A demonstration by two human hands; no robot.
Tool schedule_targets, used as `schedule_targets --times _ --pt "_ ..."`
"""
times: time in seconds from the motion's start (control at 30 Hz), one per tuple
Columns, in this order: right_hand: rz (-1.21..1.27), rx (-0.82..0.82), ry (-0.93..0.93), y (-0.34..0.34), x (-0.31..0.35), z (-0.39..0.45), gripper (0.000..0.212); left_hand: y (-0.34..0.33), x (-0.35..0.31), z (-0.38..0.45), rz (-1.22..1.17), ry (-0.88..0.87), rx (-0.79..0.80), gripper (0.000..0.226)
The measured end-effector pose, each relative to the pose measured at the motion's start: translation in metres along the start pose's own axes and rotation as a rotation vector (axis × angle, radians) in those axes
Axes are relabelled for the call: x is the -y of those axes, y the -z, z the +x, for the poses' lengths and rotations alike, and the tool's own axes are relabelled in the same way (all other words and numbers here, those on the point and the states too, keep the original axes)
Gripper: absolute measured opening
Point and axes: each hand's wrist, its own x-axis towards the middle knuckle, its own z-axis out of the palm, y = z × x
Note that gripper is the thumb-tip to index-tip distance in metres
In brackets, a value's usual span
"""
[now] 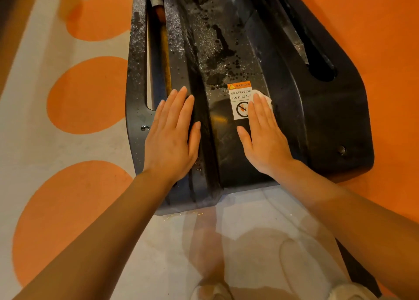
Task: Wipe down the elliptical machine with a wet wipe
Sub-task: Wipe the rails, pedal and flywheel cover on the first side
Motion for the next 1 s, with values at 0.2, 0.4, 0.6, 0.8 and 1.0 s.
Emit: schedule_targets --times 0.2,0.4,0.6,0.8,1.0 --pt "0.021 0.225 0.492 0.004 0.014 0.013 0.061 -0.011 0.003 0.006 0.053 -0.006 -0.013 0.052" --pt "-0.127 0.24 0.627 0.02 -0.013 0.058 0.054 -0.011 0.004 0.004 0.057 -0.009 0.0 0.052" --pt "-0.083 0.264 0.541 0.023 0.0 0.096 0.057 -0.008 0.001 0.005 0.04 0.013 0.03 0.052" --pt "-0.133 0.302 0.633 0.021 -0.002 0.07 0.068 -0.005 0.001 0.008 0.045 0.033 0.095 0.056" --pt "-0.213 0.32 0.582 0.027 -0.006 0.113 0.072 0.0 -0.006 0.025 0.078 0.036 0.099 0.047"
